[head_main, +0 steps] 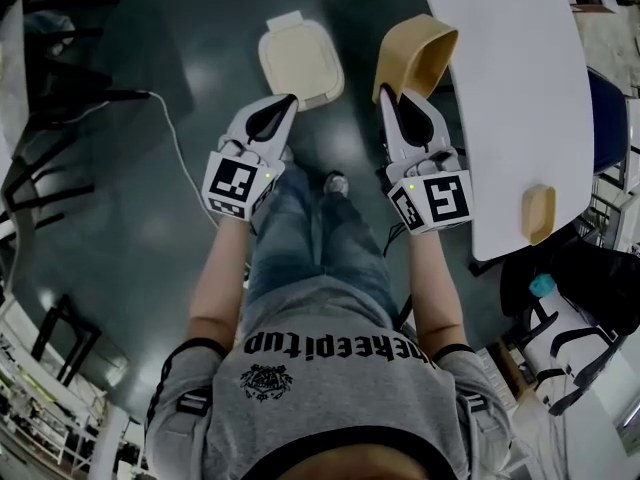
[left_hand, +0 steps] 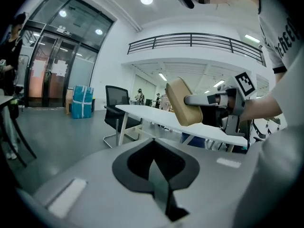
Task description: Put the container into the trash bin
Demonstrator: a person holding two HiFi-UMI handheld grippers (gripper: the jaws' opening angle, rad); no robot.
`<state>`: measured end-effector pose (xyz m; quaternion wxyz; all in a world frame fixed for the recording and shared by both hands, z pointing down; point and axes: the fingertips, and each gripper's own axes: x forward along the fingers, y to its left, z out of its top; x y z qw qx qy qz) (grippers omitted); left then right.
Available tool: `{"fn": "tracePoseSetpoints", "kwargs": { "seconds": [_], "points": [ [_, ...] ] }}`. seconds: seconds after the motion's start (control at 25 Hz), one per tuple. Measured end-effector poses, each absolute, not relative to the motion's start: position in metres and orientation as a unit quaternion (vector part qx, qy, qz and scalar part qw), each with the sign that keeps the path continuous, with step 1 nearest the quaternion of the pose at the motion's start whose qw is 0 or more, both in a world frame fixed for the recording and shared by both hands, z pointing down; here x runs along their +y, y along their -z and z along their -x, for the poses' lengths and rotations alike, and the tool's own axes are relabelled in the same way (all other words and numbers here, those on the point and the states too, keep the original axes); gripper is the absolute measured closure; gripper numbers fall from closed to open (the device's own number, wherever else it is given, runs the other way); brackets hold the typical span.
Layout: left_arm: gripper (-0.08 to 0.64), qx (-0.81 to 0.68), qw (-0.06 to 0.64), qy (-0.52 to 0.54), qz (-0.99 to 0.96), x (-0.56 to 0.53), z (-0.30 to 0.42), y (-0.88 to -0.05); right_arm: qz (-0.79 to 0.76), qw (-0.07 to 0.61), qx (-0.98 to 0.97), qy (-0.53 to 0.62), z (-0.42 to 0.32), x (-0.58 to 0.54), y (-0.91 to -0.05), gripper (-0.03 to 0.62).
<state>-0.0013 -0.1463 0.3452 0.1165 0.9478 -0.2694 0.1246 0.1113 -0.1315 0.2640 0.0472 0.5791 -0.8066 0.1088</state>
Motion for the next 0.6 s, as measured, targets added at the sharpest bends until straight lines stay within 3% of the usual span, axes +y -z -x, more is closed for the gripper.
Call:
{"fn": "tracePoseSetpoints", "kwargs": {
  "seconds": [0.6],
  "points": [
    [0.56,-0.302,0.163,-0.205,-0.917,-0.127,-0.028,-0.48,-0.545,0.056,-0.826,-0.136,-0.124,-0.118,-0.326,0.583]
  ]
}}
